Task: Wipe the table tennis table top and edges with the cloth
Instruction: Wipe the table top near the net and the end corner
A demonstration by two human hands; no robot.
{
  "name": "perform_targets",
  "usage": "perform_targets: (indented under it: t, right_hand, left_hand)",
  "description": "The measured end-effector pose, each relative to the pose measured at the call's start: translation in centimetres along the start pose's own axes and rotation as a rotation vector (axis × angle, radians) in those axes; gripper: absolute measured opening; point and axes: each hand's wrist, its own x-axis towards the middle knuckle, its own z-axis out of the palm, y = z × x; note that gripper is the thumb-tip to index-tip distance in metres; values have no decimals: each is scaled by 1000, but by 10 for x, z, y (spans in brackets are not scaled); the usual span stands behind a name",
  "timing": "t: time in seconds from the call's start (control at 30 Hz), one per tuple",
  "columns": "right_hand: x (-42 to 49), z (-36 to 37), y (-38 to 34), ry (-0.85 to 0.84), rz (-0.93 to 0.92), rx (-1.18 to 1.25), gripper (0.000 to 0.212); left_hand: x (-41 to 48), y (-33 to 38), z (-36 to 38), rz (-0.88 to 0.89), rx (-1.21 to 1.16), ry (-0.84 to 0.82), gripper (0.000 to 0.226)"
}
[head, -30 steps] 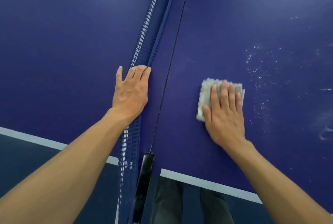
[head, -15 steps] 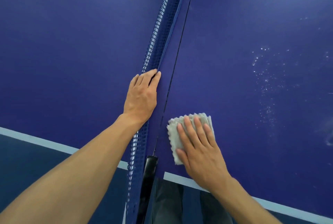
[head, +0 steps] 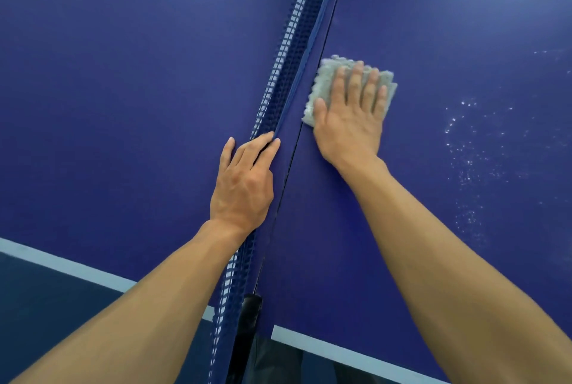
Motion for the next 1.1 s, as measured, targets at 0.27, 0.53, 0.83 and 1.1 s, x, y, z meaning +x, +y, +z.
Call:
perform_targets:
  t: [0.27,0.53,0.83,1.1]
  right_hand:
    - [-168,28,41,-2,-338,-50,63]
    - [-113,10,67,27,-213,-106,65]
    - [56,-13,5,45,-168,-37,66]
    - [57,-30,61,22,-301,-140,66]
  left_hand:
    - [16,18,-12,-12,244,-70,61]
    - [102,19,7,-42,430,-144,74]
    - [110,7,22,-98,92,25,44]
    - [113,3,24,-111,-62,53,45]
